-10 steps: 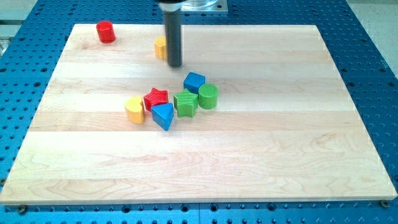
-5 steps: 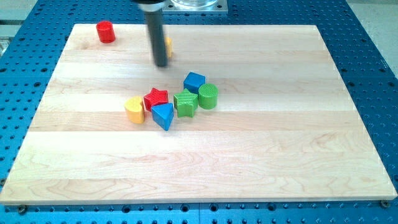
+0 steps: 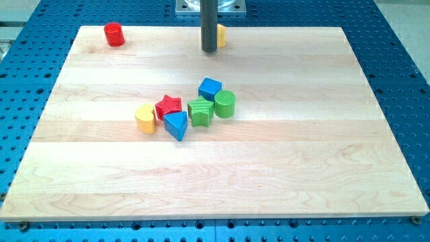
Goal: Move the hexagon to the top center of the board
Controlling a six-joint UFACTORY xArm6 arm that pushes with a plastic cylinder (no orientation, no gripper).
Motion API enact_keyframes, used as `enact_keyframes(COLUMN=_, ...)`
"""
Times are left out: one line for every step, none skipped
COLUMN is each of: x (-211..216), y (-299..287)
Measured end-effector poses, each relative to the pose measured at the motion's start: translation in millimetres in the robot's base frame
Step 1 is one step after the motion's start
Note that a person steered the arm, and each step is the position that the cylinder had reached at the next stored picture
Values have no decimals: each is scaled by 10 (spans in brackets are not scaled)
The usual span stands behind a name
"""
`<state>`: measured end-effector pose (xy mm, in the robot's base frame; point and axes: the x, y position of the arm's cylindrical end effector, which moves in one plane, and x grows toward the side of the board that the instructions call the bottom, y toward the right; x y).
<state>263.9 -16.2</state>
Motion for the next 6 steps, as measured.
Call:
enact_keyframes(x=-85, y=-408)
enact_keyframes(x=-224, y=222)
enact_keyframes(x=167, y=-150)
enact_keyframes(x=412, y=38)
enact_keyframes(x=582, y=670)
enact_keyframes(x=1037, y=1538)
